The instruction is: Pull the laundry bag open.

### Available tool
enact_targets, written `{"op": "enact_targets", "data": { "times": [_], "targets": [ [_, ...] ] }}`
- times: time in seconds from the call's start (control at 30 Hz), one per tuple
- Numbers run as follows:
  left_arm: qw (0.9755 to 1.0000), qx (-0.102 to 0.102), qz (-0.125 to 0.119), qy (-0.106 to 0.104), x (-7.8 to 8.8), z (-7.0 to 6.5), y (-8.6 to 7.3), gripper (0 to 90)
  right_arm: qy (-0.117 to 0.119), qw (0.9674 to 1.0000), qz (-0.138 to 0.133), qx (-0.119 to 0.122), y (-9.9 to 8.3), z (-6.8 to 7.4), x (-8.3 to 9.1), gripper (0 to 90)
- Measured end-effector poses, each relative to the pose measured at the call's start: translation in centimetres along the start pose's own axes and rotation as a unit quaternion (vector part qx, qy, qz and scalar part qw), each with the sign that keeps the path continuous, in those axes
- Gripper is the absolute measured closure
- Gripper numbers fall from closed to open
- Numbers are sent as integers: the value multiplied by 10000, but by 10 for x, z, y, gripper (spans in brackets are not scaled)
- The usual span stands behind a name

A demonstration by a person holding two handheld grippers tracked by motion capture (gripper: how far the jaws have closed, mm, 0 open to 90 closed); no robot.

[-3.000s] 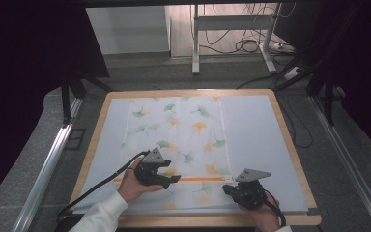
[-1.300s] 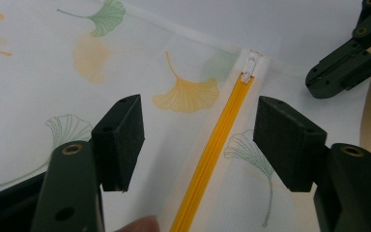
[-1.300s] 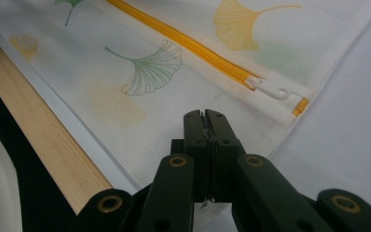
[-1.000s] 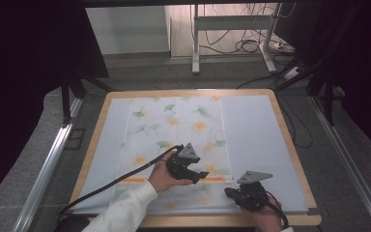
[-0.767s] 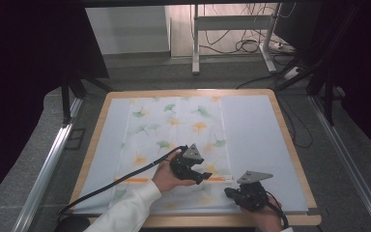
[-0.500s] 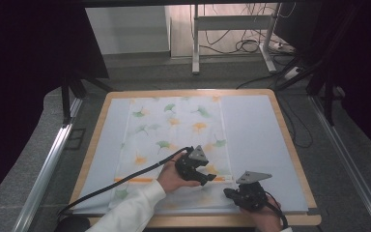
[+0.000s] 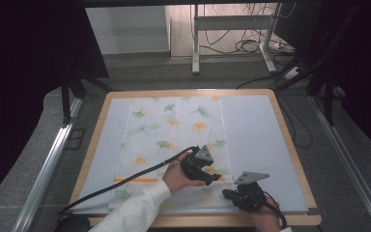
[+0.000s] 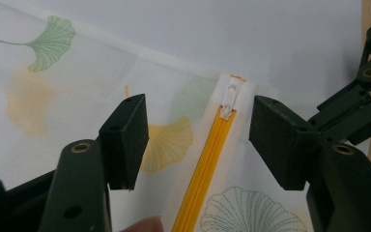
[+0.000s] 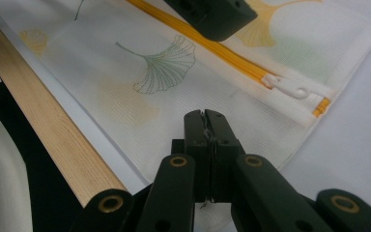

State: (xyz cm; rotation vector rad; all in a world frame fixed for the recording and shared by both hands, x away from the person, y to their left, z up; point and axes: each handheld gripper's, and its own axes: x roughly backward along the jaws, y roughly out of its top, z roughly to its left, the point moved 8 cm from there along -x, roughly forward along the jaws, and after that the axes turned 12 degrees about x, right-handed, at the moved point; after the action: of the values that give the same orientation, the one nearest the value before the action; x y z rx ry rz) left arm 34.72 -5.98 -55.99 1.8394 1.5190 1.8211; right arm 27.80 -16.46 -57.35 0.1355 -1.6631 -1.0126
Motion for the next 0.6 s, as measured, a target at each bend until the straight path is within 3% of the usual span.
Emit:
{"op": "enact_targets", "data": {
  "times": [0.3, 0.6],
  "targets": [
    [10000, -19, 53, -8, -11, -4, 5, 408, 61, 9999, 107, -19, -3, 0, -2, 882],
    [9997, -179, 143, 6, -22, -9, 9, 429, 69, 9999, 152, -15, -5, -1, -3, 882]
  ]
}}
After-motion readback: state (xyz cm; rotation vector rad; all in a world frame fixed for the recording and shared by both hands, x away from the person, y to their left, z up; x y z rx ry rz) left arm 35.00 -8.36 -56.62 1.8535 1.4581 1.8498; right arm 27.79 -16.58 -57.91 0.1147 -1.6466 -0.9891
